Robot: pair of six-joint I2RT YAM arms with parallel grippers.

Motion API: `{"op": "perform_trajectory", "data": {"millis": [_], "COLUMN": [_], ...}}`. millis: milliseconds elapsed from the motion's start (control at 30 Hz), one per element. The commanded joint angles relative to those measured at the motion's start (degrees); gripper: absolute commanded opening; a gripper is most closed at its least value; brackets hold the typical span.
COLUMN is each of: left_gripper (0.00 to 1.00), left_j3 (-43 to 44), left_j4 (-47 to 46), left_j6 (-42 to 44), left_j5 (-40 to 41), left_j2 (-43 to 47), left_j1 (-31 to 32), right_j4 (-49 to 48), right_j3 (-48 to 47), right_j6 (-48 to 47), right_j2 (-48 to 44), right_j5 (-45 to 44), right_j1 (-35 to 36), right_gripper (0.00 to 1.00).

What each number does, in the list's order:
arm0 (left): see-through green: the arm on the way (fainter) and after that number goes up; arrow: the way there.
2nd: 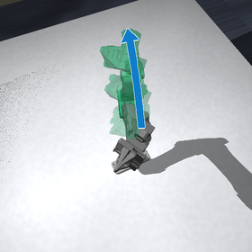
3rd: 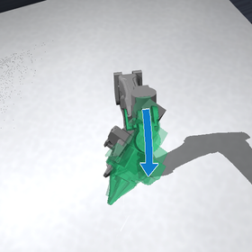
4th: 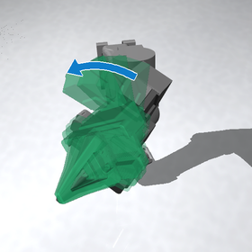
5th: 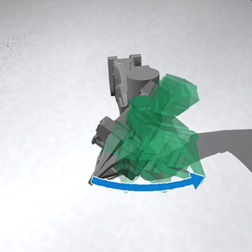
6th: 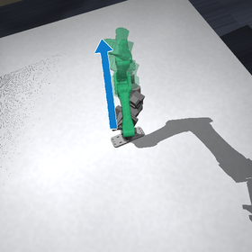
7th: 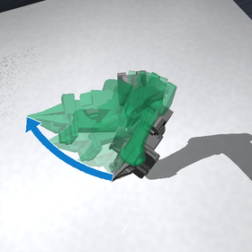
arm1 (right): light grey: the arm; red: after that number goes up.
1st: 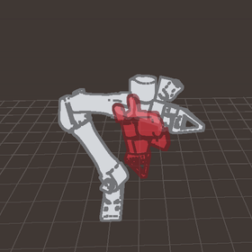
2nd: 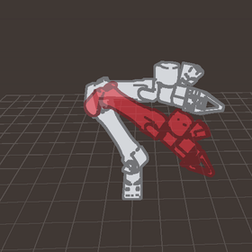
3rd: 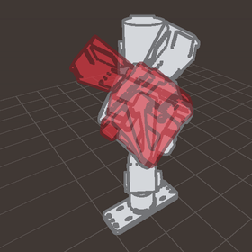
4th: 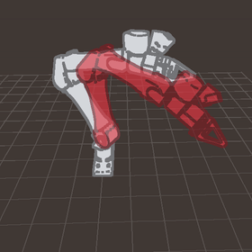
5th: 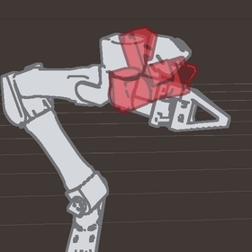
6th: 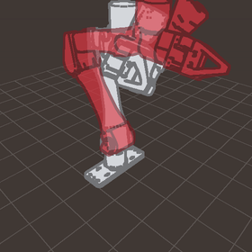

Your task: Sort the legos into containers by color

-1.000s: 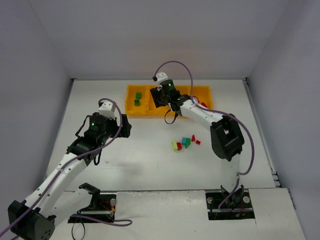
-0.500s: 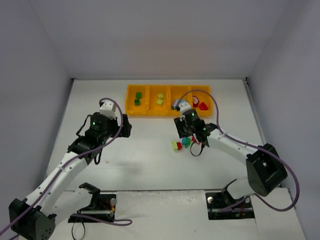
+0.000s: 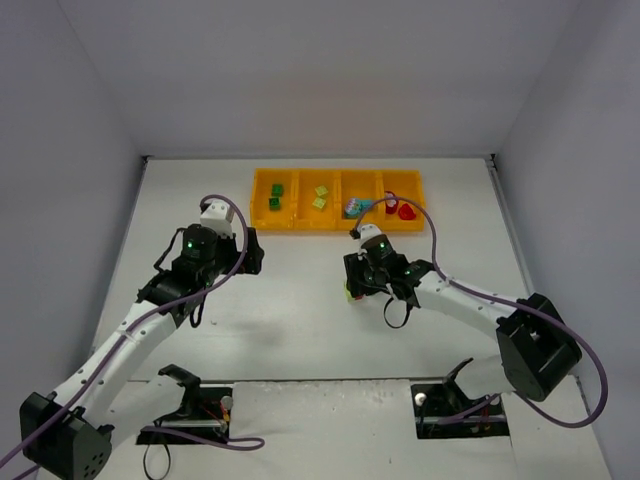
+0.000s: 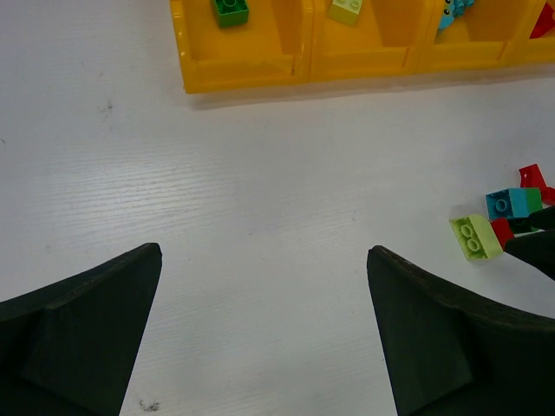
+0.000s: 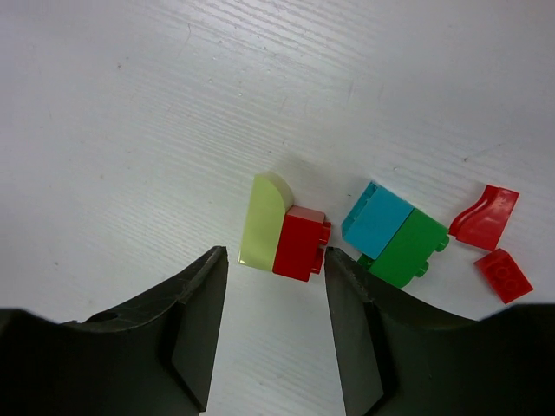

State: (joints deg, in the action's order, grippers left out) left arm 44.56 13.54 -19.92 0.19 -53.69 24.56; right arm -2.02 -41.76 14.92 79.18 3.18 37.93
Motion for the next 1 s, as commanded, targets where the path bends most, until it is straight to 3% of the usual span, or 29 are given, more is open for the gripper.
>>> {"op": "perform_trajectory", "data": {"millis": [0,500,667,967], "left_gripper": [0.97,0.98,0.97,0.97], "left_j3": [3.35,3.35,3.61,3.61], "left_j4": [-2.38,-2.29,-2.38,-2.38], "left_j6": [-0.03,-0.12,-0.12,-0.03], "left_j5": [-0.19,-0.19,-1.77,-1.77], "left_j2": [-0.18,-0.54,-1.41,-1.77], "left_j1": [-0.39,-0.47,-0.47,-0.39], "right_j4": [-1.76,-1.76,-2.63,-5.8], "right_j3": [-0.25,0.01,-1.04,-4.55], "right_j6": [5.37,9.34,9.87,8.82], "right_j2": [-0.17,4.84,5.72,8.97], "right_j5": [-0.28,-2.48,-1.69,2.52], "right_j1": [0.21,2.32,3.9,6.28], "right_gripper": [0.45,0.5,0.43,0.41]}}
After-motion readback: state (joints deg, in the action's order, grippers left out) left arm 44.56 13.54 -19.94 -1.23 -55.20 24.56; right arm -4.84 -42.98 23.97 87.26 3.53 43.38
